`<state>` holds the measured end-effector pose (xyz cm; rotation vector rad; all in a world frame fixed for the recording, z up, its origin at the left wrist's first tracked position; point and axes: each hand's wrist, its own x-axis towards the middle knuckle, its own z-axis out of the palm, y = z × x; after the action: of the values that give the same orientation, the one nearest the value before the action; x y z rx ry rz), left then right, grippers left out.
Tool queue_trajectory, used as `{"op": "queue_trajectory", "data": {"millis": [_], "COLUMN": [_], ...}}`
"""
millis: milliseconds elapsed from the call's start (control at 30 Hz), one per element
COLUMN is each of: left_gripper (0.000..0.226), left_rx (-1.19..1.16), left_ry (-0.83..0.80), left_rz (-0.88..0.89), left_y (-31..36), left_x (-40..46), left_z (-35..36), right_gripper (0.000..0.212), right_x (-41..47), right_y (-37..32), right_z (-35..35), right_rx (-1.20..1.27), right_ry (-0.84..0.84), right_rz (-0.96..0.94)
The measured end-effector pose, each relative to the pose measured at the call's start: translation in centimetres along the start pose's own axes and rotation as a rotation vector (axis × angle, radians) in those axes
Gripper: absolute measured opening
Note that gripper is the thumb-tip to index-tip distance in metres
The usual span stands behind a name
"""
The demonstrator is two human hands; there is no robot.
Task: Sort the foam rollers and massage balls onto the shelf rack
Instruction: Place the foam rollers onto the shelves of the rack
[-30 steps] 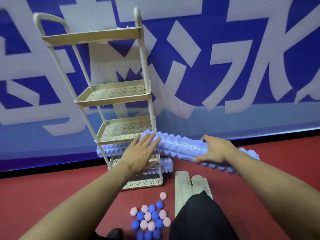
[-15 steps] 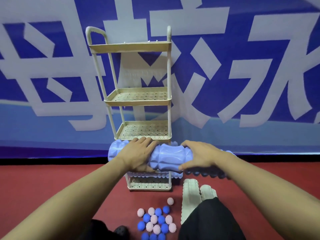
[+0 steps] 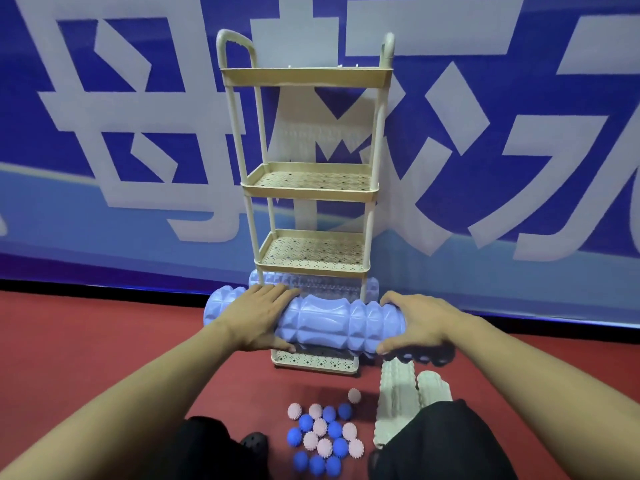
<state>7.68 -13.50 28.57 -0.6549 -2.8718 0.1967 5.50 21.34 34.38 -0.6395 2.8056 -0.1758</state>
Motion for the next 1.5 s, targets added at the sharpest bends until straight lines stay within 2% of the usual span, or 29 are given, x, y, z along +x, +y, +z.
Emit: {"op": "queue_trajectory", "data": {"millis": [133,233,367,567,667,767,900,1000,1067,1167,1200,1267,1333,1433,1500], "left_gripper": [0.101,0.093,0.084,0.085,0.076,0.080,0.089,0.089,0.079,0.043,0.040,0.052,0.061,0.058,0.057], "left_rx": [0.054,0.073,0.005,-0.119,-0.290,-0.601,-0.961,-1.227,-1.465,-1.740,-1.820,-1.928,-2.012,-2.090,-2.146], "left_ry": [-0.008,-0.092,-0.155,-0.187,-0.181,-0.179,-0.161,-0.128,-0.111,-0.119,-0.125,-0.125,-0.115,-0.079,-0.052], "left_rz": [-0.057,-0.198,-0.322,-0.414,-0.574,-0.787,-0.922,-1.034,-1.107,-1.146,-1.143,-1.108,-1.087,-1.093,-1.111], "left_y": [-0.5,-0.7,-0.6,-0.9,-0.8,-1.2,-1.2,-0.8,-0.3,0.2,0.3,0.2,0.1,0.3,0.5], "left_x": [0.0,-0.7,-1.2,-0.1,1.5,3.5,6.4,8.8,10.2,12.2,12.9,13.9,14.8,16.2,17.0], "left_z": [2.0,3.2,4.6,7.3,8.2,9.6,12.4,14.4,15.5,16.5,16.7,17.5,18.3,18.8,19.3], "right_gripper": [0.073,0.073,0.077,0.078,0.080,0.079,0.062,0.068,0.069,0.063,0.062,0.060,0.068,0.080,0.081], "right_x": [1.2,2.0,3.6,7.1,9.4,11.7,14.8,17.3,18.9,20.8,21.4,22.5,23.6,25.1,25.7], "right_y": [-0.1,0.3,1.2,0.9,0.3,-0.3,-0.9,-1.0,-0.9,-0.8,-0.8,-0.8,-0.8,-0.7,-0.5], "right_z": [1.7,2.8,4.6,7.1,8.2,9.2,10.2,10.5,10.4,10.0,9.9,10.0,10.4,10.9,11.3], "right_rx": [-0.018,-0.082,-0.150,-0.140,-0.102,-0.026,0.097,0.132,0.141,0.151,0.150,0.151,0.152,0.146,0.145], "right_ry": [0.052,0.108,0.123,0.116,0.115,0.107,0.097,0.080,0.071,0.068,0.076,0.080,0.085,0.090,0.089], "right_rz": [0.018,0.061,0.161,0.268,0.306,0.336,0.339,0.316,0.297,0.272,0.262,0.244,0.233,0.230,0.222]}}
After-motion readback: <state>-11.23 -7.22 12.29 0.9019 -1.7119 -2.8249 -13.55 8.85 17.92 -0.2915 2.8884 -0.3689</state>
